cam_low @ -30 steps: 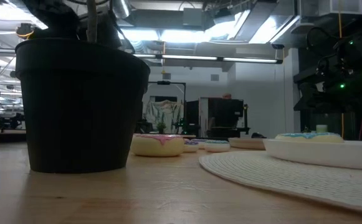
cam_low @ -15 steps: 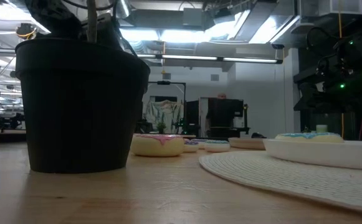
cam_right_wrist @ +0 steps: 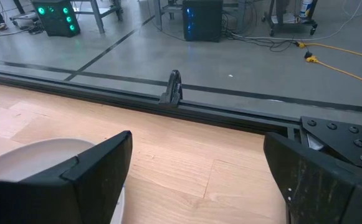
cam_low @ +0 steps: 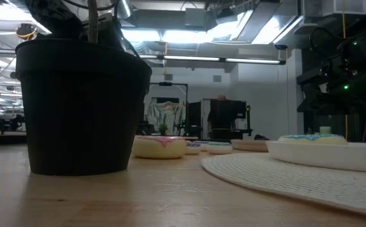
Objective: Pick & Place donuts
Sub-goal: Put the large black donut onto the white plate
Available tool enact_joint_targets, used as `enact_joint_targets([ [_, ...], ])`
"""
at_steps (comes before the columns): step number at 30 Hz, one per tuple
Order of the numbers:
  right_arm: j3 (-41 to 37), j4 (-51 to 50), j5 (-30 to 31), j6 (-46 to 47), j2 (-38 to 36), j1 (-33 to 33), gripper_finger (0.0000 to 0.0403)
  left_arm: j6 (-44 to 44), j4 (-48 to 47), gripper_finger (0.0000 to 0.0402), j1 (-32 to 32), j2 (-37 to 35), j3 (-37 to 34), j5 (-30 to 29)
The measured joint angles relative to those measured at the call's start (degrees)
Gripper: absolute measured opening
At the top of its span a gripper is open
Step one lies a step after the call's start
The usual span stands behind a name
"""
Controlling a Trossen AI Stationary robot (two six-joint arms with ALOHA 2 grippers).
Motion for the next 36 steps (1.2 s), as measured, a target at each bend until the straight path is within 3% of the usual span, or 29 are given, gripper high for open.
enact_joint_targets([
  [36,0.00,0.00,0.02,0.00,-0.01,0.00,0.0362,6.26,-1.49,0.0061,0.57,0.00,1.01,3.02],
])
